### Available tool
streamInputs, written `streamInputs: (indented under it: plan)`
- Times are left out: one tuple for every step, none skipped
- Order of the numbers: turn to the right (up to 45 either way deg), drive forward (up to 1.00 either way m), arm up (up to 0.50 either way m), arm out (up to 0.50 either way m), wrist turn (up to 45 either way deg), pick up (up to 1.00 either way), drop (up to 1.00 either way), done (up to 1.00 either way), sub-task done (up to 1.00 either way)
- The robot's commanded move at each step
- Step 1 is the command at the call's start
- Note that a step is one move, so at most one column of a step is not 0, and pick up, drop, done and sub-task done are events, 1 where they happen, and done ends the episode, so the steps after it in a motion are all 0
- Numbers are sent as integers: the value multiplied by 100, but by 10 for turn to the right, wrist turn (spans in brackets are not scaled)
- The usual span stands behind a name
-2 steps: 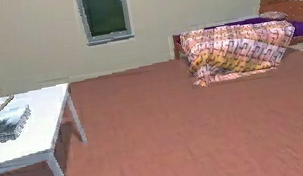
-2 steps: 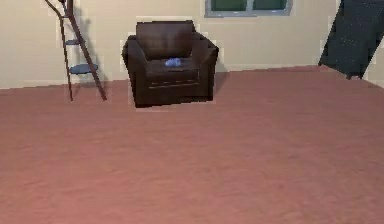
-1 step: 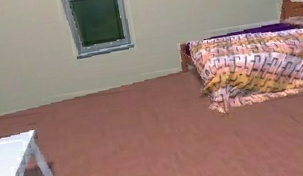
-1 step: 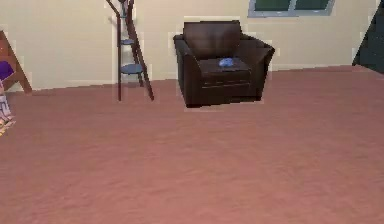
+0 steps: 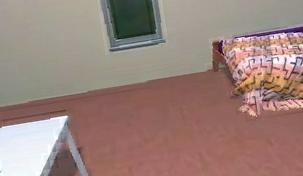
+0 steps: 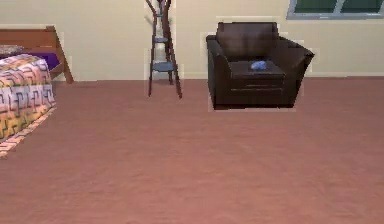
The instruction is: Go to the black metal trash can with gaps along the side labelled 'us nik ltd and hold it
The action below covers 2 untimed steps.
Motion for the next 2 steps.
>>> streamInputs:
  plan:
    - [0,100,0,0,0,0,0,0,0]
    - [-30,0,0,0,0,0,0,0,0]
